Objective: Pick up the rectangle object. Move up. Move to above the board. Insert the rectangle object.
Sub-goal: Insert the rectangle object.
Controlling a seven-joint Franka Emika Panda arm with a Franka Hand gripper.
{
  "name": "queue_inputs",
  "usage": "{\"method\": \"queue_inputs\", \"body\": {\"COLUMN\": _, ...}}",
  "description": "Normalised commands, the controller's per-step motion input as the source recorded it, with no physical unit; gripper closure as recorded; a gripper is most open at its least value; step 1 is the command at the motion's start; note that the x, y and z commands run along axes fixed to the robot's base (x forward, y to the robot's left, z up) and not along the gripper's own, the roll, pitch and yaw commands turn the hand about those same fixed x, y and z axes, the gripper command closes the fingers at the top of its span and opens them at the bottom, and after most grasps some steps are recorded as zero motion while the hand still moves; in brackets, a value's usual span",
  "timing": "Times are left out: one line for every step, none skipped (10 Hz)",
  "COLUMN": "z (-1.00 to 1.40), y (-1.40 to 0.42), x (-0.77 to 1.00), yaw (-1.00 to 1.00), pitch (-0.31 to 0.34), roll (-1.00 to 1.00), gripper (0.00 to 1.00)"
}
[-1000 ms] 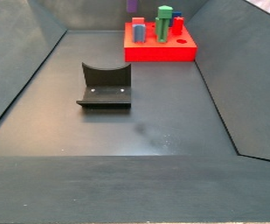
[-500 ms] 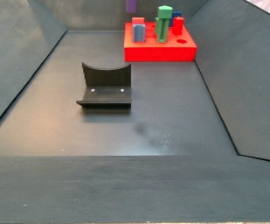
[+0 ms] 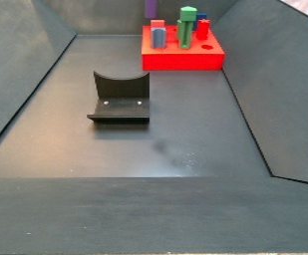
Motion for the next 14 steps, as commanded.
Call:
{"method": "queue_inputs", "body": {"z": 0.0, "y": 0.0, "x": 0.0, "yaw": 0.0, "pitch": 0.011, "roll": 0.0, "gripper": 1.0}}
{"method": "queue_inputs", "body": {"z": -0.01, "y": 0.0, "x": 0.0, "yaw": 0.0, "pitch": 0.0, "roll": 0.01, "gripper": 1.0}}
{"method": "queue_inputs", "body": {"z": -0.05, "y": 0.0, "x": -0.01, "yaw": 0.0, "pitch": 0.0, "roll": 0.01, "gripper": 1.0}}
{"method": "queue_inputs", "body": {"z": -0.09, "y": 0.0, "x": -0.03, "yaw": -0.01, "pitch": 0.016, "roll": 0.04, "gripper": 1.0}}
{"method": "queue_inputs", "body": {"z": -0.03, "y": 0.0, "x": 0.0, "yaw": 0.0, "pitch": 0.0, "roll": 0.0, "gripper": 1.0}}
{"method": "queue_inputs", "body": {"z": -0.02, "y": 0.0, "x": 0.0, "yaw": 0.0, "pitch": 0.0, "roll": 0.0, "gripper": 1.0}}
{"method": "queue_inputs", "body": {"z": -0.04, "y": -0.01, "x": 0.0, "yaw": 0.0, "pitch": 0.0, "roll": 0.03, "gripper": 1.0}}
{"method": "queue_inputs", "body": {"z": -0.12, "y": 0.0, "x": 0.0, "yaw": 0.0, "pitch": 0.003, "roll": 0.02, "gripper": 1.0}}
{"method": "queue_inputs", "body": {"z": -0.08, "y": 0.0, "x": 0.0, "yaw": 0.0, "pitch": 0.006, "roll": 0.01, "gripper": 1.0}}
{"method": "queue_inputs", "body": {"z": -0.04, "y": -0.03, "x": 0.03, "yaw": 0.0, "pitch": 0.016, "roll": 0.02, "gripper": 1.0}}
{"method": "queue_inputs", "body": {"z": -0.1, "y": -0.05, "x": 0.0, "yaw": 0.0, "pitch": 0.009, "roll": 0.06, "gripper": 1.0}}
{"method": "queue_inputs", "body": {"z": -0.07, "y": -0.03, "x": -0.01, "yaw": 0.0, "pitch": 0.007, "roll": 0.06, "gripper": 1.0}}
{"method": "queue_inputs", "body": {"z": -0.09, "y": -0.09, "x": -0.1, "yaw": -0.01, "pitch": 0.019, "roll": 0.11, "gripper": 1.0}}
{"method": "queue_inputs", "body": {"z": -0.04, "y": -0.09, "x": 0.0, "yaw": -0.05, "pitch": 0.066, "roll": 0.08, "gripper": 1.0}}
